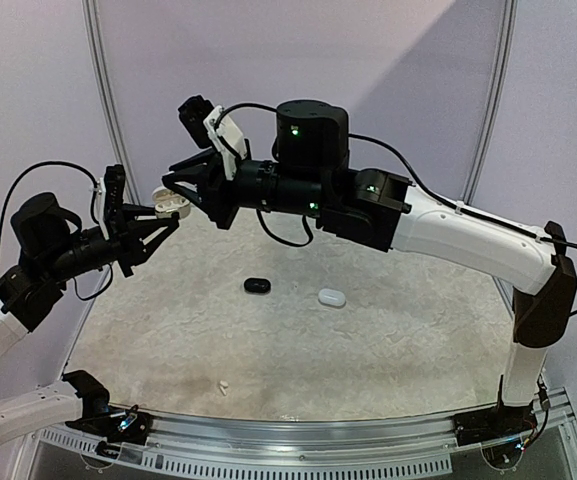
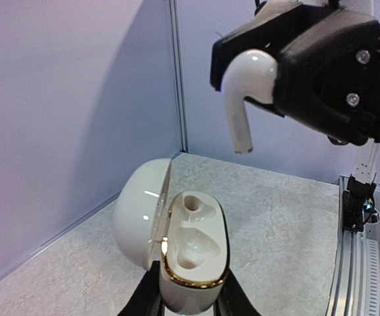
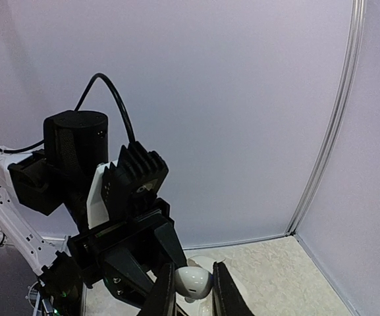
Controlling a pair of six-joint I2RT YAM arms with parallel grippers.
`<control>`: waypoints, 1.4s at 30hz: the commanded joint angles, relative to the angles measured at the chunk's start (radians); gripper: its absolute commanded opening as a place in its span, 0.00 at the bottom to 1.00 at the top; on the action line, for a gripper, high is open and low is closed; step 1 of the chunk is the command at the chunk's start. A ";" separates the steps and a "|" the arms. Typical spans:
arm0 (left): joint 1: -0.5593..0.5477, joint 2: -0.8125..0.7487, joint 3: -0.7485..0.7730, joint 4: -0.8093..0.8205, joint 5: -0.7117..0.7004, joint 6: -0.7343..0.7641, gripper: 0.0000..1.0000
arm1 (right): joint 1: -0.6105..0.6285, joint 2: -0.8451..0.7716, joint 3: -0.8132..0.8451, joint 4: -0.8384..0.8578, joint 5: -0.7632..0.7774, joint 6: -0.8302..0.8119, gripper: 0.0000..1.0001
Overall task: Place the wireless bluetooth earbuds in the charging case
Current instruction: Insert the right earbud into the right side groove of the charging case.
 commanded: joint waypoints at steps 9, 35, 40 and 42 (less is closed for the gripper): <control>-0.011 0.000 0.026 0.032 0.020 -0.042 0.00 | 0.002 0.024 -0.003 -0.045 0.080 -0.093 0.00; -0.010 -0.005 0.028 0.028 0.013 -0.040 0.00 | 0.002 0.032 -0.024 -0.088 0.124 -0.121 0.00; -0.010 -0.009 0.029 0.026 0.012 -0.037 0.00 | 0.002 0.033 -0.033 -0.083 0.129 -0.127 0.00; -0.010 -0.010 0.029 0.025 0.010 -0.036 0.00 | 0.002 0.033 -0.035 -0.082 0.129 -0.128 0.04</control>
